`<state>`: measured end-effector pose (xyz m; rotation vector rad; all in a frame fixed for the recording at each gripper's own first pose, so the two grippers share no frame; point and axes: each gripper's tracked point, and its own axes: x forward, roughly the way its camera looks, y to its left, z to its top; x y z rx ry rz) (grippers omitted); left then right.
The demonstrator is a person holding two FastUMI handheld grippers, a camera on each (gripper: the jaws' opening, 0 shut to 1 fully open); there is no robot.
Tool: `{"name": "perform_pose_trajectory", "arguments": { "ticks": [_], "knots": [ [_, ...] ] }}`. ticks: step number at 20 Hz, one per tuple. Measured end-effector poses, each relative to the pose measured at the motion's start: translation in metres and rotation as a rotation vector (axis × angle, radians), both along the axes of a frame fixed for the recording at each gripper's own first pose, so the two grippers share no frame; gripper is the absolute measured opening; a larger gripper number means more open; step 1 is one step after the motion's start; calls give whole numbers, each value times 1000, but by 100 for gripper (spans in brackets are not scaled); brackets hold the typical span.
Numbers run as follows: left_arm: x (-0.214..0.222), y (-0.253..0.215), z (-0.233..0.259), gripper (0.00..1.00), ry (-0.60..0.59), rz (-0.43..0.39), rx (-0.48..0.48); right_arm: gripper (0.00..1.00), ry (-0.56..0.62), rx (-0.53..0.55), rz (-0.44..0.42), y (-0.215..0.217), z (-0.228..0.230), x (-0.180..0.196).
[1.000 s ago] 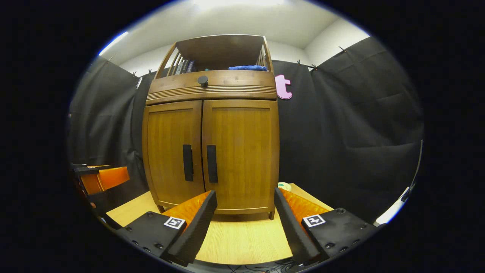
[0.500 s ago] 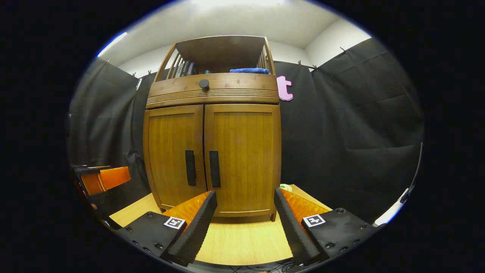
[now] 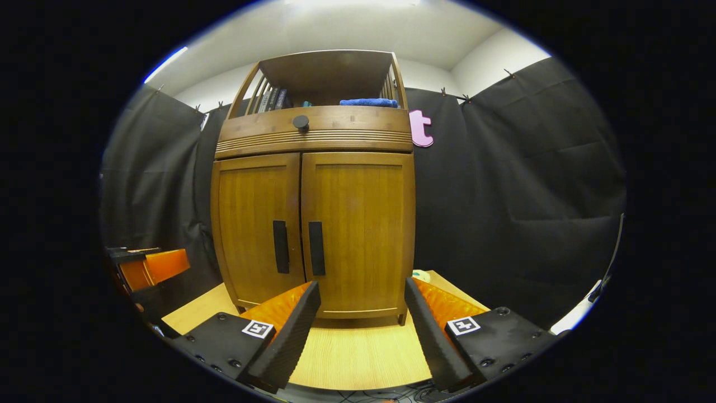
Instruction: Open the right door of the double-door shoe cabinet with the right hand, and open the left door with the left hand.
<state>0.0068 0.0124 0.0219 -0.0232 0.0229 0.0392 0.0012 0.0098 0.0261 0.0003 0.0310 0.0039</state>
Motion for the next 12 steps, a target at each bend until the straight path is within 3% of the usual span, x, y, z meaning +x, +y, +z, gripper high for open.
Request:
{"name": "perform_pose_trajectory", "arguments": {
  "ticks": [1,8,10,12],
  "knots": [
    [-1,1,-1,92,0,2,1,100,-1,2,3,1,0,1],
    [-10,14,-2,92,0,30,10,100,-10,-7,45,21,-7,37],
    [-11,18,-3,92,4,40,10,94,-11,-4,73,36,-7,55],
    [-14,24,-1,92,-3,50,6,98,-10,17,98,48,-6,72]
  ]
}}
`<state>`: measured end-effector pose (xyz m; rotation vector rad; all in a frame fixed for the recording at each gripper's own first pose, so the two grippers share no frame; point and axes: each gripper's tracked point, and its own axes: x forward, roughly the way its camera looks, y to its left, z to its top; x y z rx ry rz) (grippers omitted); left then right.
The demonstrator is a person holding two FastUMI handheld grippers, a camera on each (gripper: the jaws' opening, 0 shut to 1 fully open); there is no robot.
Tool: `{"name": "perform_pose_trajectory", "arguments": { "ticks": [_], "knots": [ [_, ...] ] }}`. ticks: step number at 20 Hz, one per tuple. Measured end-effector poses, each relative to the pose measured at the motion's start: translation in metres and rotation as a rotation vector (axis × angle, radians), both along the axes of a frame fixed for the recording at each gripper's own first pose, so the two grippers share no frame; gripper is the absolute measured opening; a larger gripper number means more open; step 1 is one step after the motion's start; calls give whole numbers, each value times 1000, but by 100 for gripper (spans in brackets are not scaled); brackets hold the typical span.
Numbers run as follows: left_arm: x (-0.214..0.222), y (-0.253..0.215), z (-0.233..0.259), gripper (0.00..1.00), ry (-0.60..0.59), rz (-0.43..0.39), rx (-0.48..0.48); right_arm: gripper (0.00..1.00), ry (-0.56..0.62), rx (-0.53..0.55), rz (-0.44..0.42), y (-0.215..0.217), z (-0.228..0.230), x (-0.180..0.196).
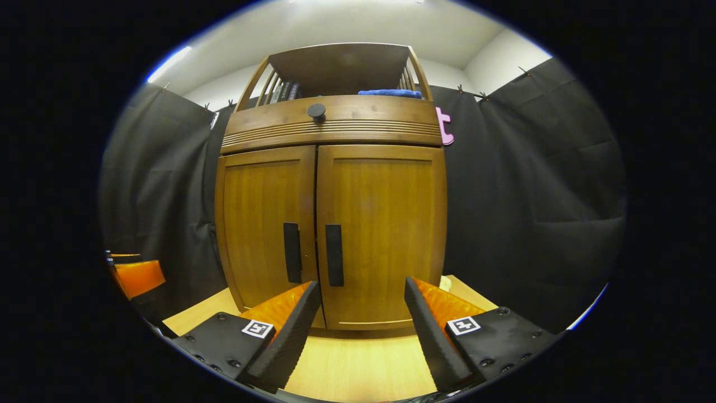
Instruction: Open the right door of the double-door shoe cabinet with the right hand, and open the left door with the left hand.
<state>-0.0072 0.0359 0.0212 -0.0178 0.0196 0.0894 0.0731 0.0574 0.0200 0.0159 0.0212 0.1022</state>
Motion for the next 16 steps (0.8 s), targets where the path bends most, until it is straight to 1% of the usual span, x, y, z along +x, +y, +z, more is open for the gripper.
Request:
{"name": "perform_pose_trajectory", "arguments": {
  "ticks": [1,2,3,4,5,6,8,9,10,11,13,14,15,16],
  "knots": [
    [-3,2,2,95,-10,6,1,98,7,14,5,4,-2,7],
    [-5,4,4,92,-18,10,4,98,14,23,7,7,-5,17],
    [-7,7,5,94,-21,16,8,98,15,26,5,9,-5,26],
    [-8,10,5,92,-20,24,12,94,14,21,4,12,-6,34],
    [-9,15,3,92,-16,33,14,94,12,13,7,15,-6,42],
    [-10,19,2,92,-10,41,13,94,8,3,10,19,-7,51],
    [-12,26,1,92,-1,58,16,98,15,-14,21,27,-8,69],
    [-13,30,1,92,1,69,23,94,13,-16,25,30,-9,77],
    [-16,34,1,95,1,81,31,94,7,-18,26,34,-7,86],
    [-17,40,1,92,2,93,34,94,6,-23,24,36,-6,94],
    [-19,49,2,92,5,113,30,94,9,-33,25,41,-6,111],
    [-20,52,2,92,3,123,29,98,7,-37,27,43,-5,120],
    [-21,55,3,92,2,134,29,94,7,-44,26,45,-6,128],
    [-23,61,4,92,2,145,31,94,7,-48,27,46,-6,135]
  ]
}}
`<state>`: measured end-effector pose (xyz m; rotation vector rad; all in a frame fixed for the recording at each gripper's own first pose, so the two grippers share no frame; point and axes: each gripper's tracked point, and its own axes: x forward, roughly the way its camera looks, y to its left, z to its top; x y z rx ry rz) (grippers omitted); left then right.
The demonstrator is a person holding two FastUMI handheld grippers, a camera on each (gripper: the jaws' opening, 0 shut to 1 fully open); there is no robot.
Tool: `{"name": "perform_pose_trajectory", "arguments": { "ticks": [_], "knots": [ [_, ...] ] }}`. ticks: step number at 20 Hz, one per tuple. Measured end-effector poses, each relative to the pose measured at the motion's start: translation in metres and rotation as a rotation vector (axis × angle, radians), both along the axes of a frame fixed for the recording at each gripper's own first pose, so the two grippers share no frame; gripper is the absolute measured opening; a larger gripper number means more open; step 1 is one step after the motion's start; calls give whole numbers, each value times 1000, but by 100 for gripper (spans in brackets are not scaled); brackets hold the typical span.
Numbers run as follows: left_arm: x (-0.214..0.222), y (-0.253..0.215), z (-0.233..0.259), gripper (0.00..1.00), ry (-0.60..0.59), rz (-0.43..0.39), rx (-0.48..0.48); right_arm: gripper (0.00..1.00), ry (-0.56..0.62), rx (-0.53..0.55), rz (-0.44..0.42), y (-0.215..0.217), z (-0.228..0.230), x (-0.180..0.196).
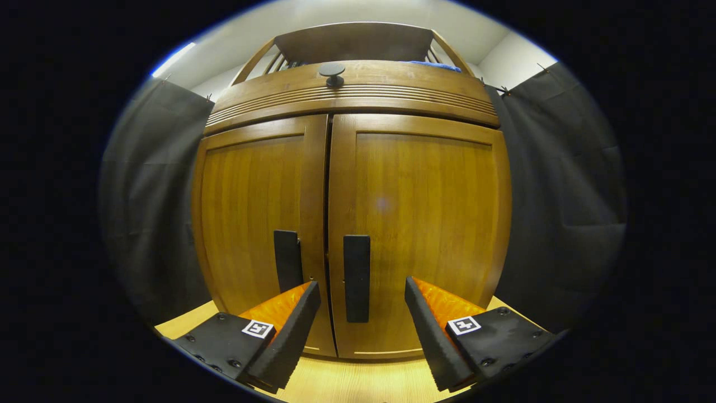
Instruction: Open the right door of the double-door shoe cabinet with the right hand, and open the left door with the left hand.
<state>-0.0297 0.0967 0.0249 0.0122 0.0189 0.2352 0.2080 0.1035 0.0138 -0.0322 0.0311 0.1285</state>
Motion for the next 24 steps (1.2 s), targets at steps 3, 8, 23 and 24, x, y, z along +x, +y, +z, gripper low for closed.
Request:
{"name": "perform_pose_trajectory", "arguments": {
  "ticks": [3,8,23,24],
  "knots": [
    [-6,15,1,95,1,30,1,94,22,0,3,3,-6,22],
    [-13,24,0,92,12,55,11,100,63,-3,16,12,-22,48],
    [-21,26,3,92,12,51,21,37,101,37,32,10,-35,64],
    [-22,26,3,92,11,51,22,29,100,41,34,10,-34,63]
  ]
}}
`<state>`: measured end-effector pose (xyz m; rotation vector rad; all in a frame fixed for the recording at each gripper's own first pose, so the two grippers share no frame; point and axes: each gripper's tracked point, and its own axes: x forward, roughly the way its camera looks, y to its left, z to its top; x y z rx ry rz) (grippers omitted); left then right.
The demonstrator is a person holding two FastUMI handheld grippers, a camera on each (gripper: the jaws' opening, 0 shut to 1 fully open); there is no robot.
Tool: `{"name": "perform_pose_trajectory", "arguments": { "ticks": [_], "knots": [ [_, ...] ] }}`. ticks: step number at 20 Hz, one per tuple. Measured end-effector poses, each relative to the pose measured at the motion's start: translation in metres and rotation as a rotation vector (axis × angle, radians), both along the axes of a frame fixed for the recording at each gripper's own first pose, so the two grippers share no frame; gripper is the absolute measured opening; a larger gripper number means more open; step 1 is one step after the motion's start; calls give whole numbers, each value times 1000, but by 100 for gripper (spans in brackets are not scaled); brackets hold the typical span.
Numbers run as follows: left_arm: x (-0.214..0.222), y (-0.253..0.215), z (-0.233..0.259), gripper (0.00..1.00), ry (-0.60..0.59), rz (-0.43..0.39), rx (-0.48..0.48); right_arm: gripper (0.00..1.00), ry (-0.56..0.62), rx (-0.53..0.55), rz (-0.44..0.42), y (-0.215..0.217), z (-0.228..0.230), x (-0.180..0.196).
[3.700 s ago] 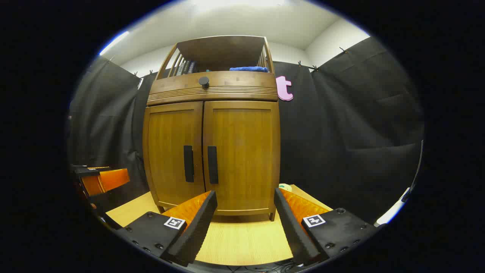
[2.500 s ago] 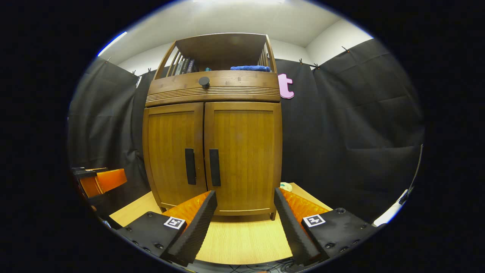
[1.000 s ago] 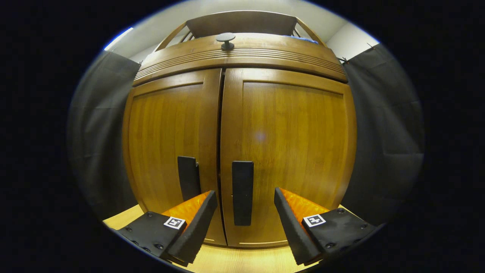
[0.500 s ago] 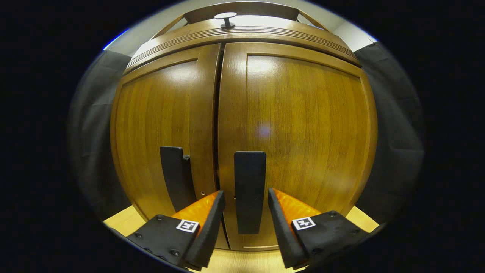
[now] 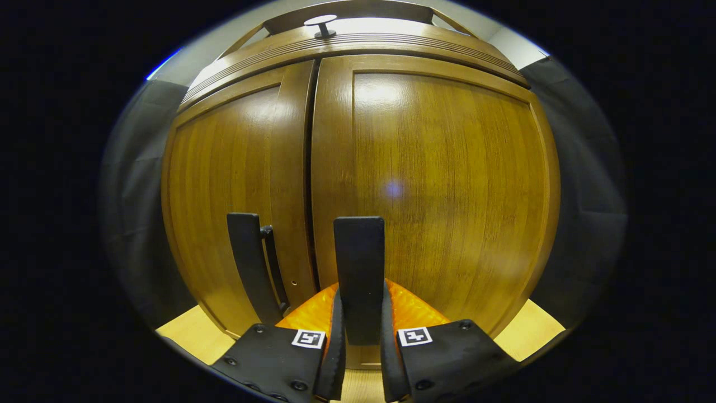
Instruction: Open the right door of the double-door shoe cabinet with the right hand, and open the left door with the left hand.
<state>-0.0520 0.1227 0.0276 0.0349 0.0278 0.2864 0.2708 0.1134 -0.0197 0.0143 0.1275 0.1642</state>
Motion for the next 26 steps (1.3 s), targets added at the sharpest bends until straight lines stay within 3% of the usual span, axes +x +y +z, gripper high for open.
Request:
{"name": "perform_pose_trajectory", "arguments": {
  "ticks": [1,2,3,4,9,10,14,15,16,17,18,21,22,24,25,26],
  "knots": [
    [-1,-1,0,92,-1,0,0,39,2,1,0,-1,0,-2],
    [-2,-2,0,92,0,0,-1,39,5,6,1,-2,2,-6],
    [-2,-3,0,92,0,-2,-3,25,4,8,4,-2,1,-9],
    [-3,-3,0,92,-1,-3,-4,29,4,10,10,-4,-1,-14],
    [-6,-7,0,94,0,-5,2,29,6,28,32,-12,1,-39],
    [-6,-7,1,95,-4,-5,5,25,6,30,32,-16,2,-45],
    [-6,-15,1,92,-5,-21,9,25,10,43,23,-32,-1,-75],
    [-5,-17,1,92,-5,-27,10,29,11,45,22,-37,-1,-82],
    [-5,-18,2,92,-7,-30,11,25,10,46,19,-41,-1,-89],
    [-4,-20,2,92,-9,-35,12,29,10,48,17,-46,-1,-95],
    [-3,-22,2,95,-10,-40,14,29,10,46,14,-51,0,-102],
    [1,-31,2,92,-11,-57,14,29,12,46,1,-66,0,-120],
    [2,-33,2,92,-12,-64,13,24,11,48,-3,-70,0,-124],
    [4,-39,1,92,-11,-78,14,34,11,51,-13,-81,0,-135],
    [6,-41,1,92,-10,-84,14,24,11,49,-17,-86,1,-140],
    [7,-44,0,92,-9,-88,15,29,8,46,-23,-89,2,-144]
  ]
}}
